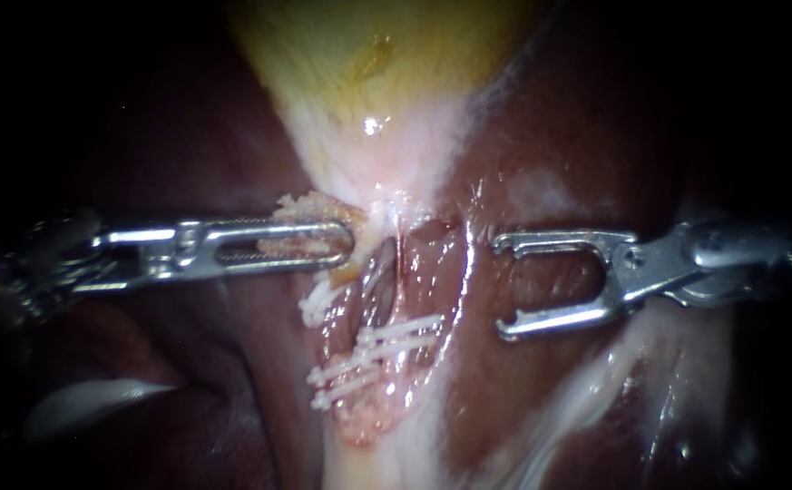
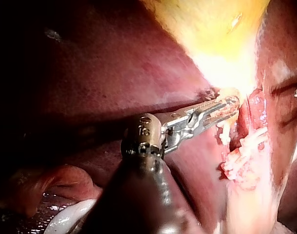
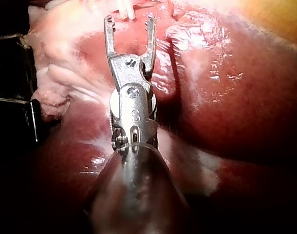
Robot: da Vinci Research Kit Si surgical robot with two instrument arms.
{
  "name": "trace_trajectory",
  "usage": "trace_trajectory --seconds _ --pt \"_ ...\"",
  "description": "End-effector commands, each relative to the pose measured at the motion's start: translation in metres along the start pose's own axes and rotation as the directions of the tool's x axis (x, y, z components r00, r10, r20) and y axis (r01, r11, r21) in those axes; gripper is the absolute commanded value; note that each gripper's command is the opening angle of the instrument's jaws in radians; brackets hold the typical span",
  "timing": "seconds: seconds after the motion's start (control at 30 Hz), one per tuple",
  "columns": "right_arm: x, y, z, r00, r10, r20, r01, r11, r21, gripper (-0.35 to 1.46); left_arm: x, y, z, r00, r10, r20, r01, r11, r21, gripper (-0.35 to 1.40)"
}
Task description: Going back second clip right tube
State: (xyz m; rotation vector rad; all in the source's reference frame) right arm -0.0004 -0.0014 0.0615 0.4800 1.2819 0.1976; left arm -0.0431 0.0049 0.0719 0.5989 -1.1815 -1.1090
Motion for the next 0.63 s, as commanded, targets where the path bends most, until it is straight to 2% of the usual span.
trace_trajectory --seconds 0.03,0.2,0.63 --pt "0.0000 0.0000 0.0000 1.000 0.000 0.000 0.000 1.000 0.000 0.50 0.0000 0.0001 0.0003 1.0000 -0.001 0.000 0.001 1.000 -0.001 -0.35" --pt "0.0000 0.0000 -0.0001 1.000 0.000 0.000 0.000 1.000 0.001 0.50 -0.0001 0.0004 0.0011 1.0000 -0.001 -0.001 0.001 1.000 0.001 -0.35" --pt "0.0002 0.0000 -0.0002 1.000 0.001 0.000 -0.001 1.000 0.001 0.50 -0.0001 0.0005 0.0013 1.0000 0.000 -0.007 0.000 1.000 0.001 -0.35"
